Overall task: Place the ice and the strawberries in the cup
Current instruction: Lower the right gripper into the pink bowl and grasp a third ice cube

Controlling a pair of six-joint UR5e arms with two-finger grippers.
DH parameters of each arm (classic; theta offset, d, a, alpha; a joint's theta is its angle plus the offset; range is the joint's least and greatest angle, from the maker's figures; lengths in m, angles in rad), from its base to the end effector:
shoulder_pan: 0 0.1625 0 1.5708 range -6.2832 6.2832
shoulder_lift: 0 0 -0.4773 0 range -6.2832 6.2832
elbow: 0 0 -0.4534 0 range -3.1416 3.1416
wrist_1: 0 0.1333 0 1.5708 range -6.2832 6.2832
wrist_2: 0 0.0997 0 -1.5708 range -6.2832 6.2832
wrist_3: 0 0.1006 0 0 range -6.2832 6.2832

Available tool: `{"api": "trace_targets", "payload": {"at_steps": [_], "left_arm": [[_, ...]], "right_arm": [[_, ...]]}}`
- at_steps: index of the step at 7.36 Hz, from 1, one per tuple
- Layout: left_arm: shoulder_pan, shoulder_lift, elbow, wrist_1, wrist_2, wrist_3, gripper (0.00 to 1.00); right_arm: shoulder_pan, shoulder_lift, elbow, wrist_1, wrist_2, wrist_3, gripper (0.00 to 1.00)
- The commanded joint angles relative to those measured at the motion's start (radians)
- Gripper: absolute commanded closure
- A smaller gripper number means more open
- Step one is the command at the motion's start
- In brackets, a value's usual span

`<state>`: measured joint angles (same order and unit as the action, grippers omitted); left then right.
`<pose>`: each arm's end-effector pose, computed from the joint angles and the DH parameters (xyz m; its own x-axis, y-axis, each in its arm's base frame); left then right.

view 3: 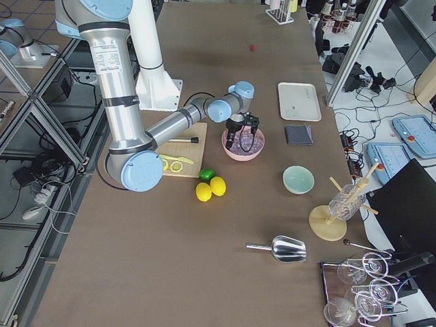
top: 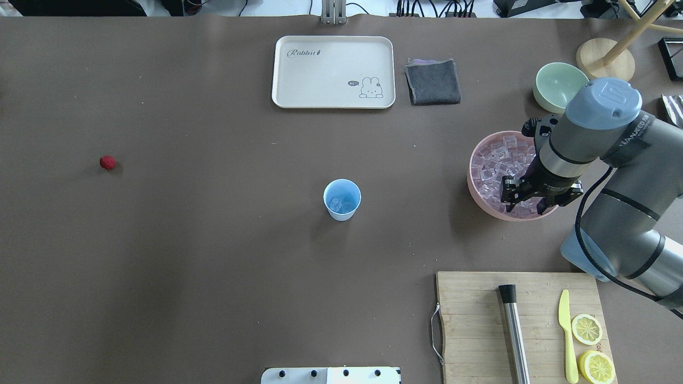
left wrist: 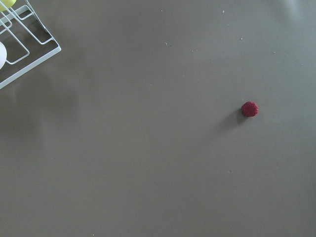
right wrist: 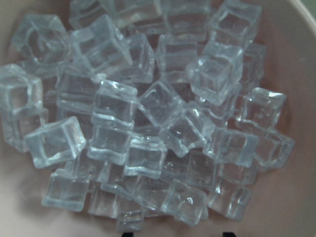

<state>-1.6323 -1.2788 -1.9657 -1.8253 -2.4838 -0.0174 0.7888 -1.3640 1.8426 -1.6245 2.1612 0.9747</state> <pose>-0.0799 -0.4244 0.5958 0.6261 0.2224 -0.7473 0.0685 0.9390 0.3369 -0.3861 -0.4984 0.4559 0.7714 0.1149 0.6259 0.0065 0.9821 -0.1883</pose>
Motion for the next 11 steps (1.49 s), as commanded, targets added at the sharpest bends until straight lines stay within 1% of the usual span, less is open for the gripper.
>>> {"api": "trace_targets", "payload": {"at_steps": [1, 2, 5, 7, 8, 9, 10, 11], "left_arm": [[-0.006, 0.027, -0.002, -0.024, -0.001, 0.0, 0.03], [-0.007, 0.038, -0.001, -0.046, -0.001, 0.0, 0.03], [-0.009, 0.038, -0.005, -0.046, -0.003, 0.0, 0.03], [-0.027, 0.038, -0.005, -0.043, -0.05, -0.001, 0.03], [-0.03, 0.038, -0.007, -0.043, -0.052, -0.001, 0.03], [-0.03, 0.038, -0.007, -0.043, -0.052, -0.001, 0.03], [-0.03, 0.038, -0.007, -0.043, -0.052, -0.001, 0.03], [-0.034, 0.038, -0.007, -0.043, -0.052, -0.001, 0.03]], "right_arm": [[0.0, 0.02, -0.009, 0.0, -0.011, -0.001, 0.37], [0.0, 0.025, -0.025, 0.0, -0.011, 0.001, 0.38], [0.024, 0.028, -0.046, -0.003, -0.011, 0.016, 0.39], [0.024, 0.026, -0.048, -0.003, -0.007, 0.033, 0.39], [0.023, 0.029, -0.048, -0.003, -0.007, 0.042, 0.39], [0.023, 0.032, -0.048, -0.003, -0.007, 0.044, 0.48], [0.021, 0.033, -0.048, -0.003, -0.006, 0.05, 0.67], [0.021, 0.036, -0.054, -0.003, -0.004, 0.049, 0.89]]}}
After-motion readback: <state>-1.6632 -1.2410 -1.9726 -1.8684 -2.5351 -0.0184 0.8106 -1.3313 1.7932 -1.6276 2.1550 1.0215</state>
